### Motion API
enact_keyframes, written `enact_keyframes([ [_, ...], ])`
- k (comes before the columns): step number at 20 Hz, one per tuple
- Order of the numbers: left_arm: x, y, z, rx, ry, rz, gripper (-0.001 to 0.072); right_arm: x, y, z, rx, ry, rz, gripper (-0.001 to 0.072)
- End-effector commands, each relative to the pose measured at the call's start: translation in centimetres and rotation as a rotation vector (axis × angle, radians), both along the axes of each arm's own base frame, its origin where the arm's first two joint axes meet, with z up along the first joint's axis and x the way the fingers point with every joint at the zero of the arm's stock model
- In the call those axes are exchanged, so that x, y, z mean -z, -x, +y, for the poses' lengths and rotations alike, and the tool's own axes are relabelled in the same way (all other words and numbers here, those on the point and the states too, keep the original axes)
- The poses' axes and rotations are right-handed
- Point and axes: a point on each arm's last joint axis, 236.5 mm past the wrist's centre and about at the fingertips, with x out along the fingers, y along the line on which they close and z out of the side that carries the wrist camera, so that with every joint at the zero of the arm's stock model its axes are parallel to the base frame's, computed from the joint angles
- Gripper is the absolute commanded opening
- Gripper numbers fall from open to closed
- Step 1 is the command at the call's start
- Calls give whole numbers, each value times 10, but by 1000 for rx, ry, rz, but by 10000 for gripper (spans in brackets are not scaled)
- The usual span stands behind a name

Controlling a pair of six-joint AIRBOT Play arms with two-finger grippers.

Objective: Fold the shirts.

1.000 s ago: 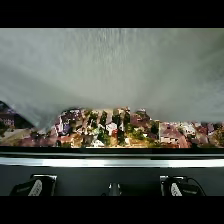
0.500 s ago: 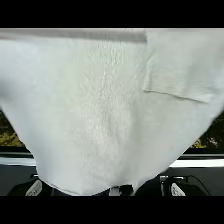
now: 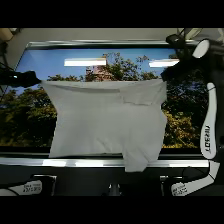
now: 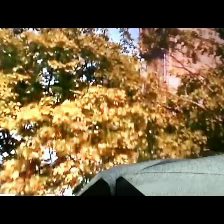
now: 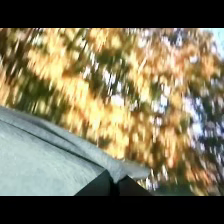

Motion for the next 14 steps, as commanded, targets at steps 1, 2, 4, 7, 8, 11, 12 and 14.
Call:
enact_keyframes([
  [1, 67, -37, 1, -21, 14, 54, 21, 45, -56, 17, 70, -76, -91, 14],
  [2, 78, -43, 2, -24, 17, 67, 21, 47, -65, 16, 78, -77, -121, 14],
  [4, 94, -48, 4, -27, 19, 86, 22, 50, -74, 15, 84, -77, -149, 16],
  [7, 95, -43, 2, 53, -21, 84, 21, 55, -54, 12, -29, 7, -88, 17],
  [8, 95, -34, -2, 77, -14, 114, 21, 62, -34, 7, -73, 53, -6, 17],
  [11, 115, 11, -11, 160, -4, 299, 21, 100, 39, 2, -122, 79, 327, 16],
  [12, 126, 23, -8, 154, -13, 355, 21, 114, 52, 2, -124, 76, 383, 16],
  [14, 145, 42, -8, 143, 0, 443, 21, 140, 69, 9, -107, 33, 449, 16],
])
